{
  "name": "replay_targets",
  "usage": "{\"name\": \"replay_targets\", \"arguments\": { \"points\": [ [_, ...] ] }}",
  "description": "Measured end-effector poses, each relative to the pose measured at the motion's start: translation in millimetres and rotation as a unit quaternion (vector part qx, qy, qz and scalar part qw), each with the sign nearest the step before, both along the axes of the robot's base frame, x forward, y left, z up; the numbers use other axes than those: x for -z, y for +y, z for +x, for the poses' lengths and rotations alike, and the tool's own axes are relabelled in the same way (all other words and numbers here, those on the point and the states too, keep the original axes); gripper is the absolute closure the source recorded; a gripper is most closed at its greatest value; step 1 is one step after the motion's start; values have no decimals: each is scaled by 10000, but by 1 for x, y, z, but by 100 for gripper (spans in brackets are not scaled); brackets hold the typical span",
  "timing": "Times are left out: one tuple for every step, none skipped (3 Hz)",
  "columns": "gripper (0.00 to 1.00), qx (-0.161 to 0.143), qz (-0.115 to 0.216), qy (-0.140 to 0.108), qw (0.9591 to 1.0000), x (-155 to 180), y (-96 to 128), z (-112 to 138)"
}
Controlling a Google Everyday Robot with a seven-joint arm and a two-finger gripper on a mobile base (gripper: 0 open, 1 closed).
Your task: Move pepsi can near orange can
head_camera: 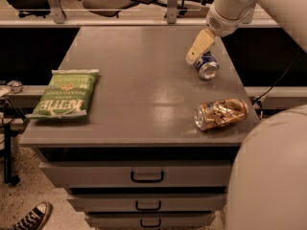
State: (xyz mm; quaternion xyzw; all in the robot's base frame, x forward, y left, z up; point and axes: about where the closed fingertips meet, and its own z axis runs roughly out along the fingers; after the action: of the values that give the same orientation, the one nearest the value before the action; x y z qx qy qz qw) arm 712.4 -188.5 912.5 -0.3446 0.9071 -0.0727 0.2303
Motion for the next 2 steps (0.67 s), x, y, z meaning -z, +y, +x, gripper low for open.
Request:
{"name": "replay_targets", "arguments": {
  "points": [
    [0, 42, 46, 244, 9997, 16, 9, -9],
    [0, 26, 151, 399, 9991, 29, 23, -13]
  ]
}}
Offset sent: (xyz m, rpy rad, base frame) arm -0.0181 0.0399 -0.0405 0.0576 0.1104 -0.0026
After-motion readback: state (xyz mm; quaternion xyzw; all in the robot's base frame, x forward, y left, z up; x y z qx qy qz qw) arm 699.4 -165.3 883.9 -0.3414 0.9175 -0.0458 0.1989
